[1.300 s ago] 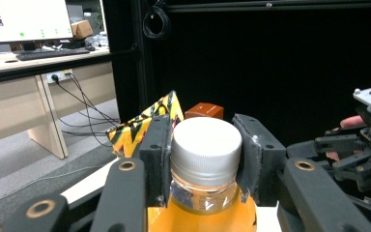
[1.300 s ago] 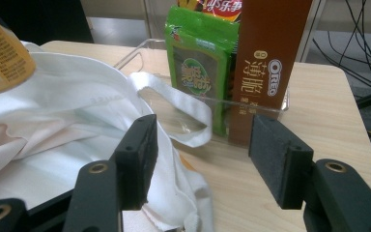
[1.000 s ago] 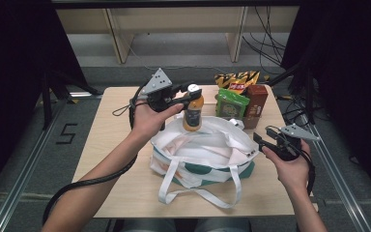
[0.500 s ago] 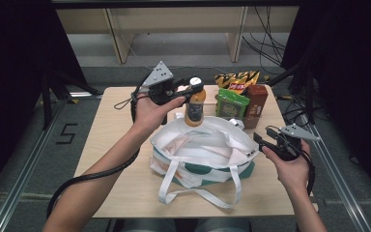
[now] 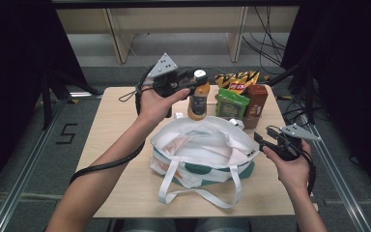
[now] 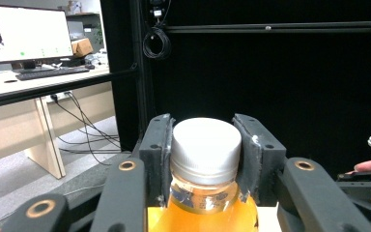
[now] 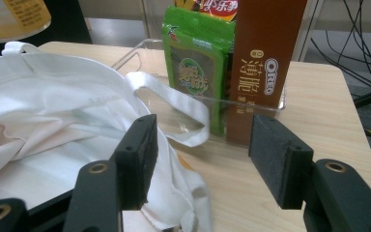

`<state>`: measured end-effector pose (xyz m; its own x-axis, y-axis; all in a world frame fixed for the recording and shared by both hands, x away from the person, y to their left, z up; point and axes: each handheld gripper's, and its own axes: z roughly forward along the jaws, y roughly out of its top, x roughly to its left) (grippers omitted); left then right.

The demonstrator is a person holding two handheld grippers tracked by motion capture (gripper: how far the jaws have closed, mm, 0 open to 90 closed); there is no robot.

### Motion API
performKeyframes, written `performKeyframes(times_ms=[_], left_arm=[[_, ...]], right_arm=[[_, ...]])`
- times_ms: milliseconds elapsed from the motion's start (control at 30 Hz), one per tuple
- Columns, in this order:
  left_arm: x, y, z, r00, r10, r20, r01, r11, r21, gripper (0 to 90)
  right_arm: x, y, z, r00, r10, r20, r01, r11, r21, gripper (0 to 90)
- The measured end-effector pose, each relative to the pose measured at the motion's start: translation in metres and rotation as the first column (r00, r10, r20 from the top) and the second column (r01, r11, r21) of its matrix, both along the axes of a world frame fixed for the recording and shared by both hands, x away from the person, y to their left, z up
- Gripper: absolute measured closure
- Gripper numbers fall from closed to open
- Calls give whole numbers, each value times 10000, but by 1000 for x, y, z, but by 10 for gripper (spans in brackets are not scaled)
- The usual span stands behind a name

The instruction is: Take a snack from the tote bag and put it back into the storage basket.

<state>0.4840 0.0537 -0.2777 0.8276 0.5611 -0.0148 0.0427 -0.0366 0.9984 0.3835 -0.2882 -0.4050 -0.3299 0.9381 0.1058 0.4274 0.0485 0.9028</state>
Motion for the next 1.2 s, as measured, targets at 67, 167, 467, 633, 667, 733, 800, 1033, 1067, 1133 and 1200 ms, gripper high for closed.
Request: performKeyframes(times_ms=[67,167,467,633,667,733,800,1033,1067,1133,1200], left_arm=[[2,-2,-1,10000,-29,-10,29,10000,31,591],[5,-4,-2,10000,-44,-6,44,10000,71,591],[16,-7,-2,10000,-4,-16,4,9999,120,591],[21,-9,-3,10000,37,16,-37,9999,131,591],[22,-9,-3,10000,46,5,-46,9999,139,591],[24,-10,-3,10000,63,15,-63,9999,110,591],[26,-11,-3,10000,71,0,-71,9999,111,591],[33,-15,-5,10000,88,4,-88,9998,193,591],[33,-15,-5,10000,91,-4,-91,9998,151,591],[35,-16,-5,9999,117,-17,-116,9998,176,591],[36,-17,-6,9999,102,2,-102,9998,198,591]], right_arm=[[0,-1,0,10000,32,75,-32,10000,-79,445],[1,-2,-1,9999,52,137,-49,9998,-169,446],[0,-1,-1,10000,56,-69,-56,10000,-26,445],[0,-1,-2,9999,16,-172,-14,10000,82,445],[0,-1,-2,9999,28,-150,-27,10000,52,445],[0,-2,-2,9999,28,-105,-28,10000,23,445],[1,-3,-3,10000,54,39,-53,10000,-69,445],[0,-2,-2,10000,-1,-13,1,10000,50,444],[0,-2,-2,10000,0,-4,0,10000,47,444],[1,-3,-2,10000,59,63,-59,10000,-13,444],[1,-4,-3,9999,92,97,-92,9999,-67,444]])
